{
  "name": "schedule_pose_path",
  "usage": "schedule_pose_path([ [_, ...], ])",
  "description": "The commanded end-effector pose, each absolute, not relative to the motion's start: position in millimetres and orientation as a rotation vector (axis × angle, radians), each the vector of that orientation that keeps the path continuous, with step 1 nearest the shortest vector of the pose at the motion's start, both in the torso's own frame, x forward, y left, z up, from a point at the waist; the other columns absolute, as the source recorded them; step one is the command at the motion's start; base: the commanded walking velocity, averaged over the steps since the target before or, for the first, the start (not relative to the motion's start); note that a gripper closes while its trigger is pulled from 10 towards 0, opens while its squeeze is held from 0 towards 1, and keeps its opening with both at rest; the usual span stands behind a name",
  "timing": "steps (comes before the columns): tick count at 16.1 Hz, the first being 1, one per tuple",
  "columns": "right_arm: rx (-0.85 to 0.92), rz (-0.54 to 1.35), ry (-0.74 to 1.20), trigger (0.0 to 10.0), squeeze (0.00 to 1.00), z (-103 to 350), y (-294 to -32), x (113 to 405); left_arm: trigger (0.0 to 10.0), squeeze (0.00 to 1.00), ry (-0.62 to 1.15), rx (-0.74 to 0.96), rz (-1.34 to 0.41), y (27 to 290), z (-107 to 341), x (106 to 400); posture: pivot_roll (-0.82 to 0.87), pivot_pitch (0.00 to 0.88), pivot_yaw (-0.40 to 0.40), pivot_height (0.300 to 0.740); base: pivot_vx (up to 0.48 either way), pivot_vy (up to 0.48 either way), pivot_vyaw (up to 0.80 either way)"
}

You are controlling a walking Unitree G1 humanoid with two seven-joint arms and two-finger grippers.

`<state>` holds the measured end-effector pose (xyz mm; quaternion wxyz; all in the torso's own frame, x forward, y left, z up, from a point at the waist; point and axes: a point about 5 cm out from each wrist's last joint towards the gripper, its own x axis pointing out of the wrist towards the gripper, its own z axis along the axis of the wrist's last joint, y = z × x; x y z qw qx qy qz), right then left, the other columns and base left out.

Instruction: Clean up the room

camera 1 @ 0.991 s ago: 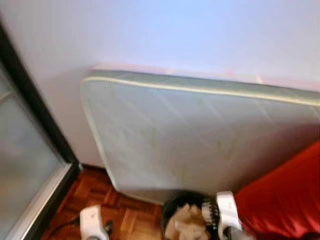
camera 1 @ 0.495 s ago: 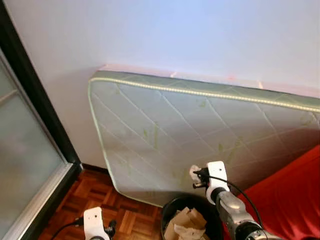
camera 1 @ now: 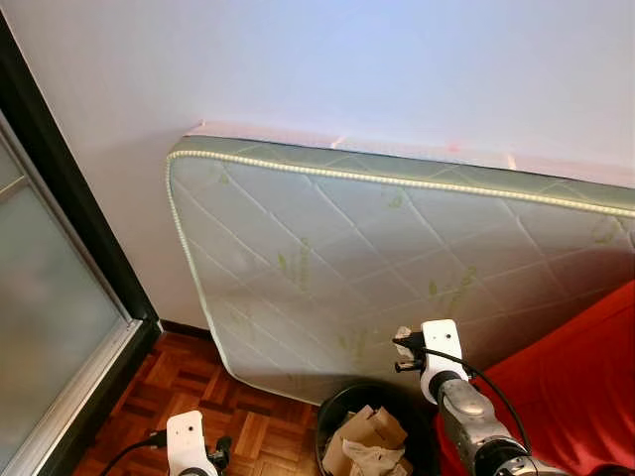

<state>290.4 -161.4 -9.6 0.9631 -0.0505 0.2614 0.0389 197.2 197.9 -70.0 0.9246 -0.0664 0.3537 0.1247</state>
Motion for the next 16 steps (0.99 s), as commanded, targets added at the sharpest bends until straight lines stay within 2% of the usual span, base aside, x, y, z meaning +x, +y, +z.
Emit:
schedule_pose_path([
  [1, -0.136, 0.072, 0.538, 10.0, 0.00, -11, -164, 288, 10.0, 0.00, 0.740, -0.136, 0.254, 198, -71, 196, 0.06, 0.000, -0.039, 0.740, 0.000, 0.000, 0.00],
  [15, -0.241, -0.003, 0.558, 10.0, 0.00, -13, -179, 285, 10.0, 0.00, 0.736, -0.141, 0.255, 197, -71, 197, 0.06, 0.000, -0.041, 0.740, 0.000, 0.000, 0.00],
  [16, -0.246, -0.010, 0.558, 10.0, 0.49, -13, -179, 285, 10.0, 0.00, 0.735, -0.142, 0.255, 197, -71, 197, 0.06, 0.000, -0.041, 0.740, 0.000, 0.000, 0.00],
])
